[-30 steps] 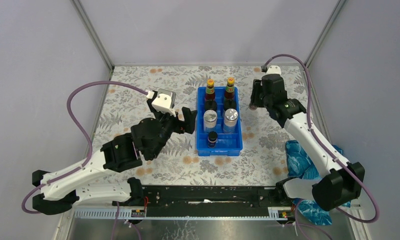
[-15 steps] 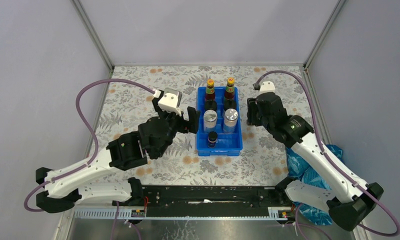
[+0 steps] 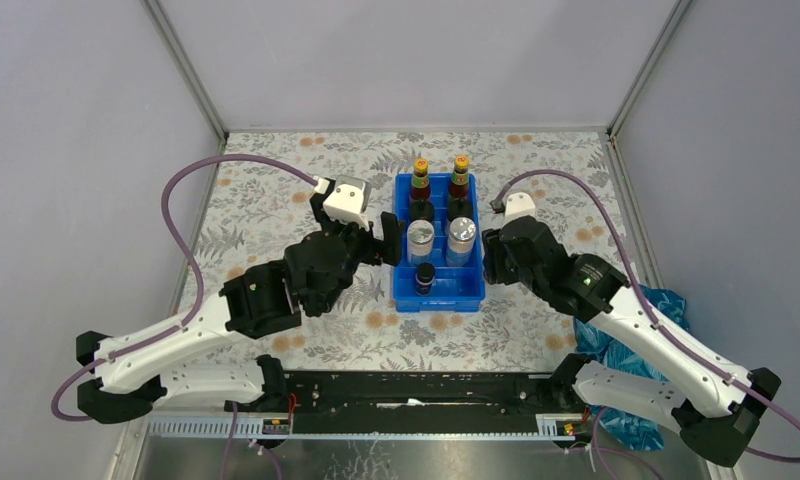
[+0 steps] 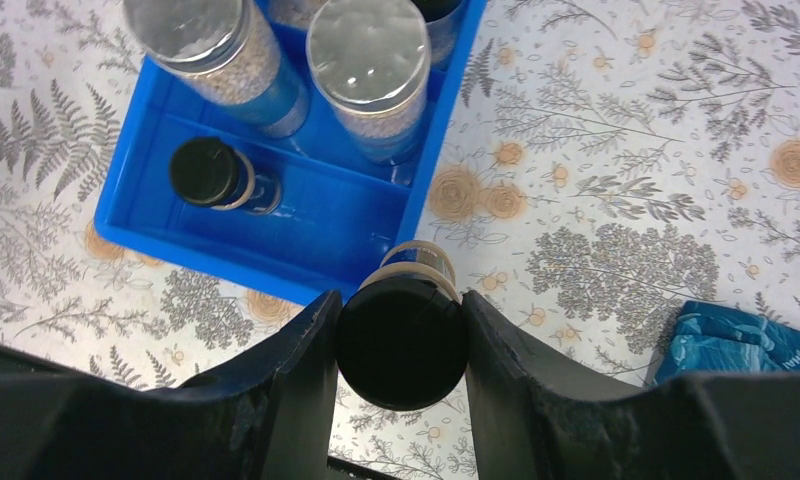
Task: Organize the condiment bottles
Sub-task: Place the bottle in the storage box.
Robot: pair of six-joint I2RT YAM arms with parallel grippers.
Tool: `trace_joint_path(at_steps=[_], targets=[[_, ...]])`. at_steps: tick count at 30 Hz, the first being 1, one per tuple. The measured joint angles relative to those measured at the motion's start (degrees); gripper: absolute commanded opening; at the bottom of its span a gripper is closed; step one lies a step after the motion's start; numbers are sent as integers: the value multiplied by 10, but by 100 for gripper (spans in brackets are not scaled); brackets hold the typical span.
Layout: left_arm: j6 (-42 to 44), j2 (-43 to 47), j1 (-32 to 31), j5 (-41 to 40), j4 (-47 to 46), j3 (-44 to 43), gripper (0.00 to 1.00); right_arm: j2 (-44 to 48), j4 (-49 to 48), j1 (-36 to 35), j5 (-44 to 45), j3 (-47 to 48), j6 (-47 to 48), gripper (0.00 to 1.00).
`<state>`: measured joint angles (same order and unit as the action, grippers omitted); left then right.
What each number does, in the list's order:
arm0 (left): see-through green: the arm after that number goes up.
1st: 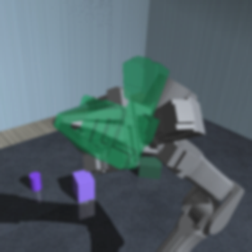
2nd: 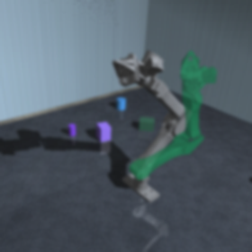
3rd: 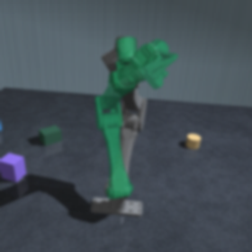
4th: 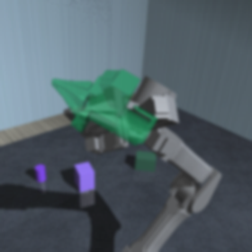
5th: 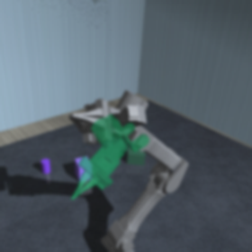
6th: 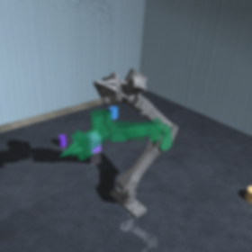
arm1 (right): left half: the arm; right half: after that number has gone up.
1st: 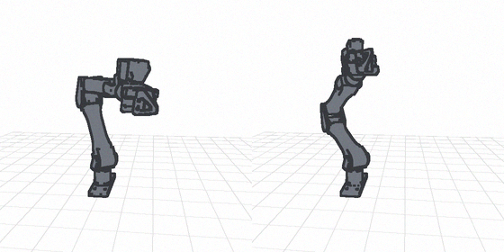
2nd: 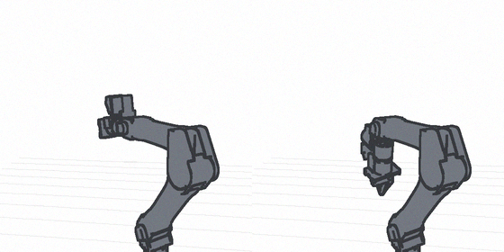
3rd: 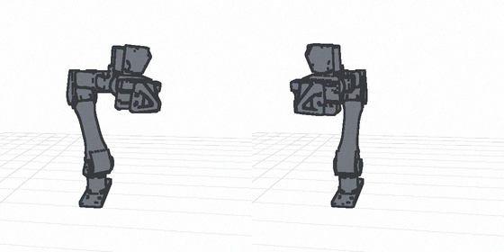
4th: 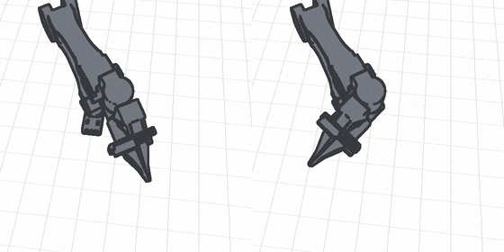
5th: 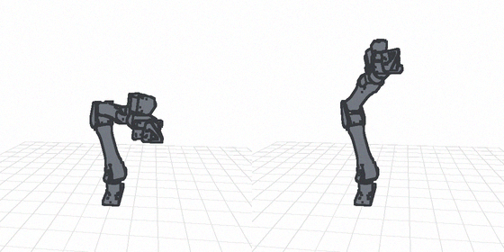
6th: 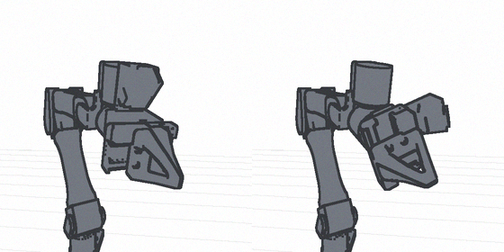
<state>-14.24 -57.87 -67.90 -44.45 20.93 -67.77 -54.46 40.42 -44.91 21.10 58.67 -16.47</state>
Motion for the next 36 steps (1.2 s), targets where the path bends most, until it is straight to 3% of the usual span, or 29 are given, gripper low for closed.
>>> trace_joint_path(at_steps=[16, 36], targets=[[0, -5, 0, -4, 0, 0, 90, -80, -33, -95, 9, -3, -18, 0], [0, 11, 0, -4, 0, 0, 90, -147, -89, -103, 36, -3, -12, 0]])
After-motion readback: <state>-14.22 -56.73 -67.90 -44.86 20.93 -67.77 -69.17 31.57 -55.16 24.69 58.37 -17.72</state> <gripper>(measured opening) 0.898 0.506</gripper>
